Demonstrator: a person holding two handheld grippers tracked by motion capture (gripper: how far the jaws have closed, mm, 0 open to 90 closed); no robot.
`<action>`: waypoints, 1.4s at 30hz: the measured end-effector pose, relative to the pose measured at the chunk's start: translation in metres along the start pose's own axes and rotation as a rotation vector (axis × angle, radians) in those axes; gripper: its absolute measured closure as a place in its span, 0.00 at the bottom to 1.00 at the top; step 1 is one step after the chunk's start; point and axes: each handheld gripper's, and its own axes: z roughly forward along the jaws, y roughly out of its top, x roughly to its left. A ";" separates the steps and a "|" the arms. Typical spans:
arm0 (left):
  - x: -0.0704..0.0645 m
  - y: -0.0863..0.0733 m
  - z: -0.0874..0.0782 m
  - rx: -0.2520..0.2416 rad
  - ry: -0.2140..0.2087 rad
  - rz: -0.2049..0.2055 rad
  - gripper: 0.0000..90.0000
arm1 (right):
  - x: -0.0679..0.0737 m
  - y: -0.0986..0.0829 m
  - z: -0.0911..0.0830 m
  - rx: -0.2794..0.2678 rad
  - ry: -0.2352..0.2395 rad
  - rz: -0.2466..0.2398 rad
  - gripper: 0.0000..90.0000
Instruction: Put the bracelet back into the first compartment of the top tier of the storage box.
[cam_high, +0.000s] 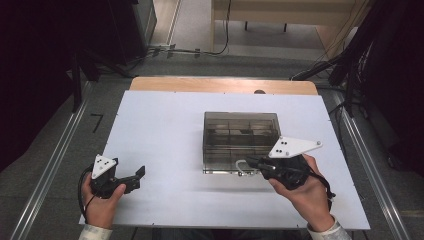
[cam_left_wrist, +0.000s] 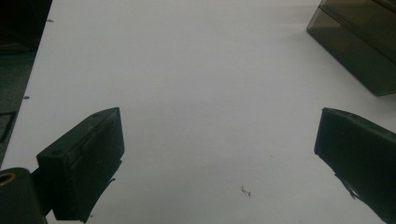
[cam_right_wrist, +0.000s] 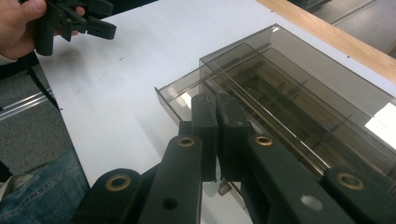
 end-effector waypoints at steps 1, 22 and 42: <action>0.000 0.000 0.000 0.000 0.000 -0.001 0.02 | 0.000 0.001 0.001 0.000 -0.001 -0.002 0.95; 0.000 0.000 0.000 -0.003 -0.003 0.000 0.02 | 0.002 0.019 0.017 -0.013 0.024 -0.013 0.95; 0.001 0.000 0.000 -0.007 -0.002 -0.007 0.02 | 0.001 0.027 0.048 -0.007 0.054 -0.006 0.95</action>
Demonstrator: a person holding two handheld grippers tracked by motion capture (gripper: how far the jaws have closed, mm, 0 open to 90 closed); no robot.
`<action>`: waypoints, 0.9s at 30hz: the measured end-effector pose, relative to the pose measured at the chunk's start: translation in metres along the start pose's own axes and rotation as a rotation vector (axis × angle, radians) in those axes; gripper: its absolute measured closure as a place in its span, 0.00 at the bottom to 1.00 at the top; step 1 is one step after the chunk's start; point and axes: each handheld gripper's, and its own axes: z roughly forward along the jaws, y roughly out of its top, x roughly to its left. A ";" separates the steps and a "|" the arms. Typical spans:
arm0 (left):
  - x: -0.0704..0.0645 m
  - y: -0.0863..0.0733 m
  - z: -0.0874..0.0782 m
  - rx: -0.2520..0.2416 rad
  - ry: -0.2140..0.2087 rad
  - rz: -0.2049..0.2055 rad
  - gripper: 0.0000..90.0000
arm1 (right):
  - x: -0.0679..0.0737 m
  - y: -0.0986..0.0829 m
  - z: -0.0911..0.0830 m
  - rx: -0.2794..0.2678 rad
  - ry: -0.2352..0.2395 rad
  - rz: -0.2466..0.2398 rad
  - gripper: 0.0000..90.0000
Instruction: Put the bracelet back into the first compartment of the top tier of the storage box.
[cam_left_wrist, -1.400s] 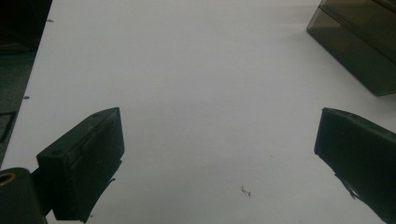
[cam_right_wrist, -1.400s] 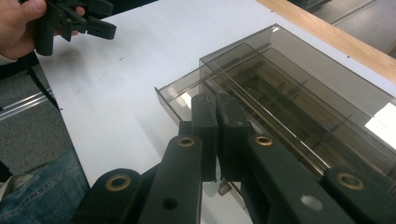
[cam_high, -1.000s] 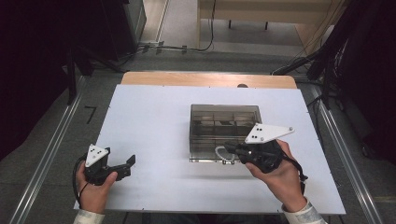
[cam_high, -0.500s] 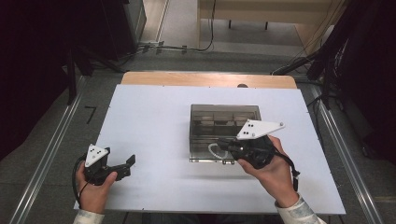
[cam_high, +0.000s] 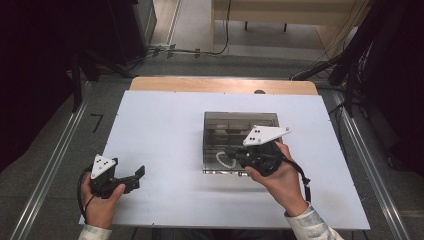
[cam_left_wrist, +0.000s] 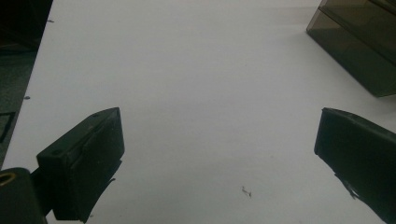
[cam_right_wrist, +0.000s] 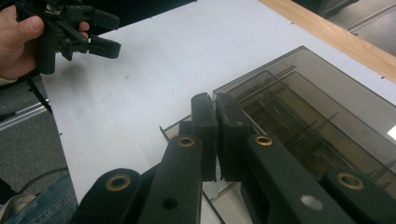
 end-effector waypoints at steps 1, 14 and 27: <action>0.000 0.000 0.000 0.000 0.000 0.000 0.02 | 0.000 0.000 0.002 0.004 0.002 0.001 0.95; 0.001 0.000 0.000 0.000 -0.005 -0.001 0.02 | -0.001 0.004 0.023 0.013 0.018 0.000 0.95; 0.002 0.000 -0.001 0.001 0.000 0.001 0.02 | -0.011 -0.005 0.044 0.059 0.003 0.019 0.95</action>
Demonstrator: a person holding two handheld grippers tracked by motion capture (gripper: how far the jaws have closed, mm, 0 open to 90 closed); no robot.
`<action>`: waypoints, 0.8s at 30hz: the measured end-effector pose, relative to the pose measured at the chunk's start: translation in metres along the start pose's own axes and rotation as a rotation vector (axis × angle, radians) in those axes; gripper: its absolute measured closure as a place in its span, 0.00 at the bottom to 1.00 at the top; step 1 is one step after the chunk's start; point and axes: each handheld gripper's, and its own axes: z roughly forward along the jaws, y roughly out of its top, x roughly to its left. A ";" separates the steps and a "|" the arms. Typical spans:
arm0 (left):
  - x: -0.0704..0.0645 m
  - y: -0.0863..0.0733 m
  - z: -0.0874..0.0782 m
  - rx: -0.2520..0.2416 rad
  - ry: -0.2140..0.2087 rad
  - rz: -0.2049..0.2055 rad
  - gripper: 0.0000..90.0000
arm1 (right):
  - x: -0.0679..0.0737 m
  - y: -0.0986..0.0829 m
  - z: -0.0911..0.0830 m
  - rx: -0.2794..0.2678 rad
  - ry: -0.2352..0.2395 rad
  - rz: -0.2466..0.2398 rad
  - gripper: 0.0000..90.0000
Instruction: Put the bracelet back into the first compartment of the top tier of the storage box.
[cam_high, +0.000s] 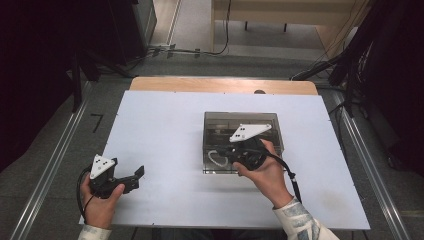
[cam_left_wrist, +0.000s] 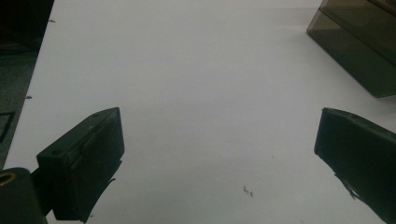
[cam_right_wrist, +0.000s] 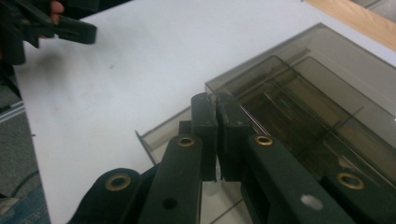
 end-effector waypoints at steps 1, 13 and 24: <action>0.000 0.000 0.000 0.000 -0.001 0.001 0.02 | -0.001 -0.001 0.001 0.006 -0.003 0.008 0.95; -0.001 0.000 0.001 -0.001 -0.003 0.001 0.02 | -0.006 -0.008 0.008 0.035 -0.022 0.015 0.93; -0.001 0.000 0.001 -0.001 -0.002 0.002 0.02 | -0.001 -0.008 0.005 0.028 0.000 0.017 0.69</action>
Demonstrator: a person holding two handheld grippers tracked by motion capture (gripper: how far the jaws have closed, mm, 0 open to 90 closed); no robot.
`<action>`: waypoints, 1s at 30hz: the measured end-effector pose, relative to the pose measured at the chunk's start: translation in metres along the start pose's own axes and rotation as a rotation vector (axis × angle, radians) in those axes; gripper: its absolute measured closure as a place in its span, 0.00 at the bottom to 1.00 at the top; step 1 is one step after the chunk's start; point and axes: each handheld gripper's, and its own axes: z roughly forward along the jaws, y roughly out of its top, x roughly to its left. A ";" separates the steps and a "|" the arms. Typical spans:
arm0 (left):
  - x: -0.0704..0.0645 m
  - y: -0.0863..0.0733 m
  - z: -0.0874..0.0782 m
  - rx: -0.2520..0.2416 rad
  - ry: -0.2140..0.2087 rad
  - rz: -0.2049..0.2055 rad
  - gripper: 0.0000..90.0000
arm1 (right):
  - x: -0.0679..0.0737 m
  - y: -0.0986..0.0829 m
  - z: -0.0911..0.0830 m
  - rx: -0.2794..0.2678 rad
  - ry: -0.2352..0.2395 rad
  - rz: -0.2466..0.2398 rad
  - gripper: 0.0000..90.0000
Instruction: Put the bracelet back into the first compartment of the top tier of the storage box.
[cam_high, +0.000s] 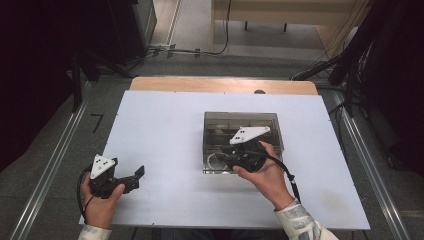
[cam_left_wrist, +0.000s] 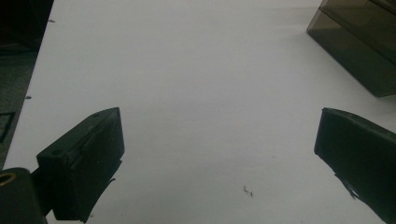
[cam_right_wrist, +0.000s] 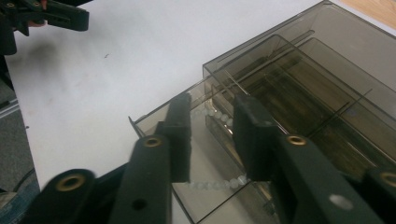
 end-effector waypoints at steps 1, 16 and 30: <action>0.000 0.000 0.000 0.000 0.000 -0.001 0.02 | 0.000 0.000 0.000 -0.003 -0.002 -0.004 0.67; -0.001 0.000 0.000 0.002 0.003 0.000 0.02 | 0.007 -0.002 -0.002 0.002 -0.024 -0.010 0.36; -0.001 0.000 0.000 0.003 0.003 0.000 0.02 | 0.009 -0.004 -0.003 -0.009 -0.066 -0.013 0.19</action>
